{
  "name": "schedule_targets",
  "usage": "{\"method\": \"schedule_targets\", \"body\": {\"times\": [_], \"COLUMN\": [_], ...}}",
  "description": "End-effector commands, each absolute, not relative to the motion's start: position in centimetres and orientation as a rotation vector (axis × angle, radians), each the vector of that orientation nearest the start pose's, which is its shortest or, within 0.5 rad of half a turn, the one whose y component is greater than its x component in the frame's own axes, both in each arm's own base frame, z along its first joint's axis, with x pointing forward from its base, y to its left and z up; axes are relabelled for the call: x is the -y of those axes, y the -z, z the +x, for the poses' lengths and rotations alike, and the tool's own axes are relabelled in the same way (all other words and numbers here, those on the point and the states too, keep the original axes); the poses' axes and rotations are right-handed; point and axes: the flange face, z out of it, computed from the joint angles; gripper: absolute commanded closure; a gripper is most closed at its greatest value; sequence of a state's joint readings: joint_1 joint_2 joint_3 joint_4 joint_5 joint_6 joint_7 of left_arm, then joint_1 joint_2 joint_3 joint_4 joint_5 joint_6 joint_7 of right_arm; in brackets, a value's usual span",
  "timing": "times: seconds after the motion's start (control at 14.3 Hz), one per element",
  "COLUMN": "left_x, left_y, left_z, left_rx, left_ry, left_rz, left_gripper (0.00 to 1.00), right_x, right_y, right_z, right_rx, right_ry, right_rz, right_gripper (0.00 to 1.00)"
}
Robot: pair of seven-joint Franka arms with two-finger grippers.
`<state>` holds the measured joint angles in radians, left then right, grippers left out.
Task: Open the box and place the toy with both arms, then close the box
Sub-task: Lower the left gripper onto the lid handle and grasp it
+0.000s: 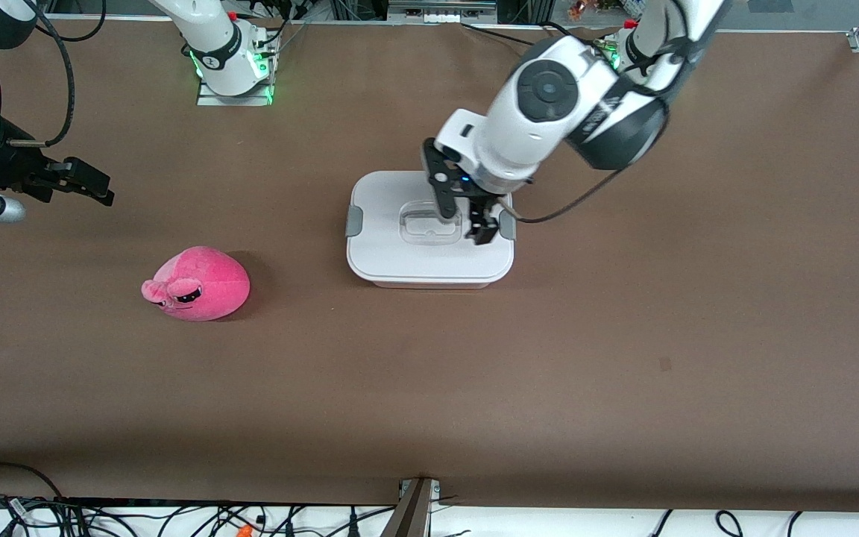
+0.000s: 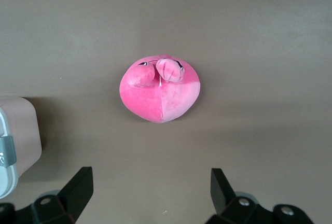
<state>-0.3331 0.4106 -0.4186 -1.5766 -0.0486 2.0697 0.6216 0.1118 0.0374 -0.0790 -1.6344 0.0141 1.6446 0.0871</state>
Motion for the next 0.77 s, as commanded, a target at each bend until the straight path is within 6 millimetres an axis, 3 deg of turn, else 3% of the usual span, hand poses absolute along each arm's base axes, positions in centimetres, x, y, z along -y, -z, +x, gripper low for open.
{"method": "schedule_targets", "body": {"times": [0.0, 0.14, 0.21, 0.49, 0.56, 0.63, 0.7], "left_x": [45.0, 46.5, 46.1, 46.1, 46.0, 46.0, 45.9], "left_y": [-41.4, -38.4, -37.2, -35.9, -35.1, -35.0, -34.9], "left_z": [50.6, 48.4, 48.0, 48.0, 48.3, 48.4, 48.4], "left_rx": [-2.118, -2.151, -2.148, -2.147, -2.152, -2.149, -2.149], "left_ry": [0.266, 0.277, 0.264, 0.319, 0.325, 0.325, 0.323], "left_rz": [-2.543, -2.511, -2.513, -2.51, -2.511, -2.513, -2.513], "left_gripper": [0.0, 0.0, 0.0, 0.0, 0.11, 0.36, 0.54], "right_x": [-2.2, -2.1, -2.1, -2.2, -2.2, -2.1, -2.1], "right_y": [-58.4, -58.4, -58.4, -58.4, -58.4, -58.4, -58.3], "right_z": [57.3, 57.3, 57.3, 57.2, 57.2, 57.2, 57.2], "right_rx": [-0.089, -0.092, -0.092, -0.089, -0.089, -0.092, -0.092], "right_ry": [-0.031, -0.031, -0.031, -0.033, -0.036, -0.036, -0.04], "right_rz": [-3.145, -3.145, -3.145, -3.146, -3.145, -3.145, -3.145], "right_gripper": [0.0, 0.0, 0.0, 0.0, 0.0, 0.0, 0.0]}}
